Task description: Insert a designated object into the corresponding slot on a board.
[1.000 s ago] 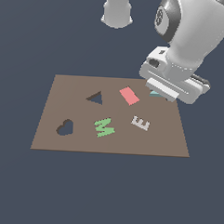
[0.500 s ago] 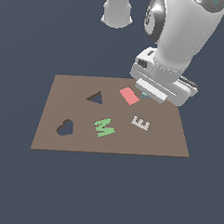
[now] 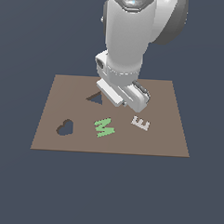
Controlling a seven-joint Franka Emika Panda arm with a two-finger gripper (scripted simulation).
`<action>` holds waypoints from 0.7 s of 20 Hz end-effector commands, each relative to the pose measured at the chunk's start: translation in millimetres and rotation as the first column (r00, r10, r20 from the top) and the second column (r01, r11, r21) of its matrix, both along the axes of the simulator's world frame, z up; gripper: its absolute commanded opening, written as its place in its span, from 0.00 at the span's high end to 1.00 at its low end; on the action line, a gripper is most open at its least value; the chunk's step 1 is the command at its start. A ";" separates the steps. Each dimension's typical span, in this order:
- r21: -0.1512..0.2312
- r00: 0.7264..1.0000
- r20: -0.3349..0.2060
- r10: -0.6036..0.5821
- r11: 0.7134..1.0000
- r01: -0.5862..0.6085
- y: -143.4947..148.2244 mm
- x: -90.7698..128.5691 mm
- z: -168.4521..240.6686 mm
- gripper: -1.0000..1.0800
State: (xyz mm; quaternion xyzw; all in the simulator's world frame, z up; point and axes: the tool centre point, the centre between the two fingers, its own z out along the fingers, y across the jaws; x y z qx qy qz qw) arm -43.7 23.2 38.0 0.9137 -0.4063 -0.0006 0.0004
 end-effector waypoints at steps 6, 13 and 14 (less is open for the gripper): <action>0.000 0.996 0.000 -0.086 0.996 0.086 -71.7 5.5 2.3 1.00; 0.000 0.994 -0.001 -0.105 0.994 0.105 -87.6 6.6 2.7 1.00; 0.000 0.995 -0.001 -0.103 0.995 0.103 -85.9 6.7 2.7 1.00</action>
